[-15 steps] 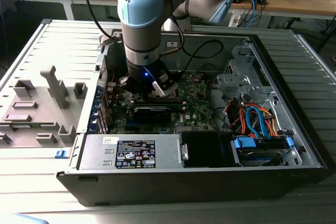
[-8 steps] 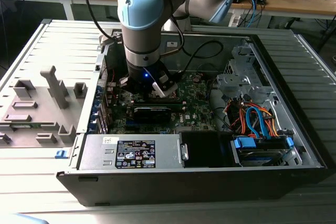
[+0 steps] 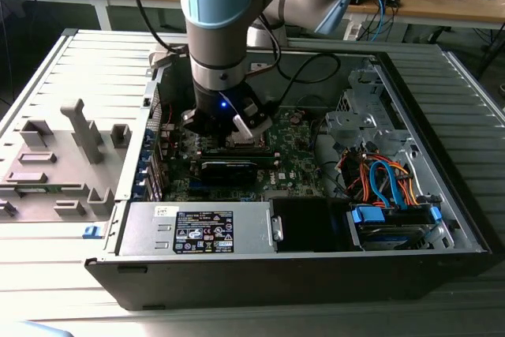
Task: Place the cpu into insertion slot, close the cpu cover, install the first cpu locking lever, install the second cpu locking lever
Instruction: 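Install the second cpu locking lever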
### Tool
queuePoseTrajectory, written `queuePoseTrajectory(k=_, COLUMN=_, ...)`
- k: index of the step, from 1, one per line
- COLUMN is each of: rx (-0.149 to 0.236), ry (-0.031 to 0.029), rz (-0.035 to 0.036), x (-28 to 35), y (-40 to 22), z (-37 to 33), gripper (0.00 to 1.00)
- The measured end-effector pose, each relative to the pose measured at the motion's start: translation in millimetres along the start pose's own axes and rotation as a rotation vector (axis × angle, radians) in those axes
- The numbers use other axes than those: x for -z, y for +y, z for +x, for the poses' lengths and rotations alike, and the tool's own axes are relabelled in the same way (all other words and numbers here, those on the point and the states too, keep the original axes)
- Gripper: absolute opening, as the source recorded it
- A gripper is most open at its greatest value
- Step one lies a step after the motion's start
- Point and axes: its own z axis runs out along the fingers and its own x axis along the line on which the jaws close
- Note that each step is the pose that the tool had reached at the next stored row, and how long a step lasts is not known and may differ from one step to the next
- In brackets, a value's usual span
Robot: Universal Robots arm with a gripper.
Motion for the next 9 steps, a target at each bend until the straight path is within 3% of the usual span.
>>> queuePoseTrajectory(k=2, rx=0.0, ry=0.0092, rz=0.0275, x=-0.2, y=-0.2, z=-5.0, gripper=0.11)
queuePoseTrajectory(k=3, rx=0.0, ry=0.0129, rz=0.0344, x=-0.3, y=-0.1, z=-7.6, gripper=0.11)
queuePoseTrajectory(k=5, rx=-0.002, ry=0.0232, rz=0.0405, x=-0.8, y=0.8, z=-17.5, gripper=0.11)
queuePoseTrajectory(k=9, rx=-0.003, ry=0.0357, rz=0.044, x=-1.6, y=3.2, z=-30.6, gripper=0.11)
